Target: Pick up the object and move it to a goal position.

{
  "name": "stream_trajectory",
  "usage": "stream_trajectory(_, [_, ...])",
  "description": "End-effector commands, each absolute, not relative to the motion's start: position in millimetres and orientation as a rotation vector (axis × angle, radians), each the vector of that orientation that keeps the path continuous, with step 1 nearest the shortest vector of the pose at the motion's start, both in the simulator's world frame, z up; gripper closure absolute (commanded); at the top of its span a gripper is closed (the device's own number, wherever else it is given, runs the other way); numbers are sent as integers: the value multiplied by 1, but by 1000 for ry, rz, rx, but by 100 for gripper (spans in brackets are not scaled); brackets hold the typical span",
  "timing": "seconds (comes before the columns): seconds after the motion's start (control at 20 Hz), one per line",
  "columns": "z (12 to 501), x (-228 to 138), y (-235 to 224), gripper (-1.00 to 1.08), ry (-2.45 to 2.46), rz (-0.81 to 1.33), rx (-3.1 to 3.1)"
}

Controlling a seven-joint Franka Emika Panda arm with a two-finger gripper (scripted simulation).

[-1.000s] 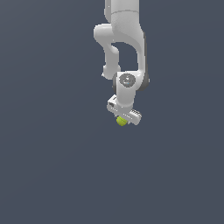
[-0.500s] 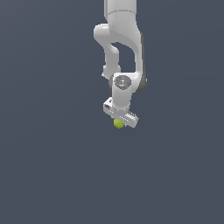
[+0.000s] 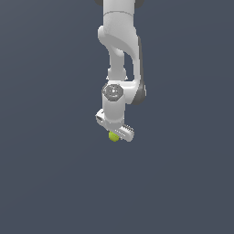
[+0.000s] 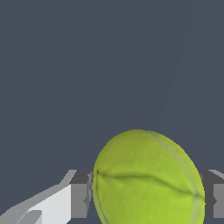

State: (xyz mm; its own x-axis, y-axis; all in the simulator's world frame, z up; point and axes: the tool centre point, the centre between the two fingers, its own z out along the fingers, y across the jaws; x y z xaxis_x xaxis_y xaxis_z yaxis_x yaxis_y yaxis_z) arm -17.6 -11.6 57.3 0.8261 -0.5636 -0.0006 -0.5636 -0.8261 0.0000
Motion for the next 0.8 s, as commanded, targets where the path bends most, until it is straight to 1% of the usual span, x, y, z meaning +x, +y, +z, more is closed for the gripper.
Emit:
stream_trajectory(0.0, [62,-2,-28,108,926,-1,-3001])
stream_trajectory(0.75, [78,76,-104,108,926,-1,-3002])
